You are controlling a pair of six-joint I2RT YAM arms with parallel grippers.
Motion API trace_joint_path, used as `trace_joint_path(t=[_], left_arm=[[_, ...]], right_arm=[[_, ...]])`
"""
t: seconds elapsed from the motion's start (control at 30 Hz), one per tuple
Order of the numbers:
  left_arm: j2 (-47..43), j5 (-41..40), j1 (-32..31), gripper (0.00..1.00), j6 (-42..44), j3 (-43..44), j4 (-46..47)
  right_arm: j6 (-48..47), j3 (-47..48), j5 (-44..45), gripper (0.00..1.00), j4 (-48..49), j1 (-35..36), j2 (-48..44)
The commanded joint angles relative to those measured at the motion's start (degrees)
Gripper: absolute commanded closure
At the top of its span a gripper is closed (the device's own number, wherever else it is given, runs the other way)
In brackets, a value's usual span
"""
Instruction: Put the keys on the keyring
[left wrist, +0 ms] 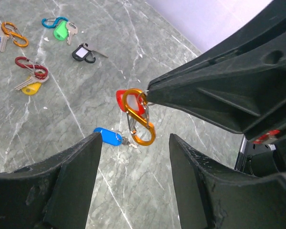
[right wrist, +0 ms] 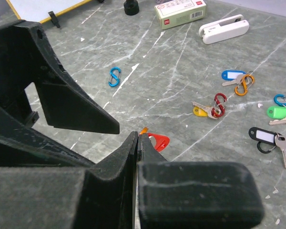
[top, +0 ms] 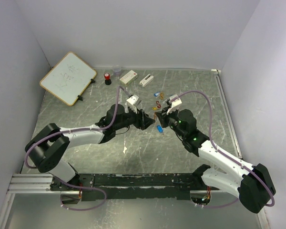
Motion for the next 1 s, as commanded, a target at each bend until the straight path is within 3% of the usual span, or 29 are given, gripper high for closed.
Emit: trace_joint_path(t=[0.0, 0.63, 0.97], left_arm=[[2.36, 3.65, 1.20, 0.32, -1.06, 1.93, 4.46], [6.12, 6.00, 1.72, 0.35, -2.69, 4.11, 7.54], [6.63, 6.78, 2.03, 0.50, -3.20, 3.79, 8.75]], right_arm=[[-0.83, 0.59, -0.74, 1.00, 1.10, -0.01, -0.94], [-1.04, 0.69, -0.75, 1.00, 1.01, 0.02, -1.13], [-1.05, 0.52, -0.64, 1.00, 1.10, -0.03, -1.24]])
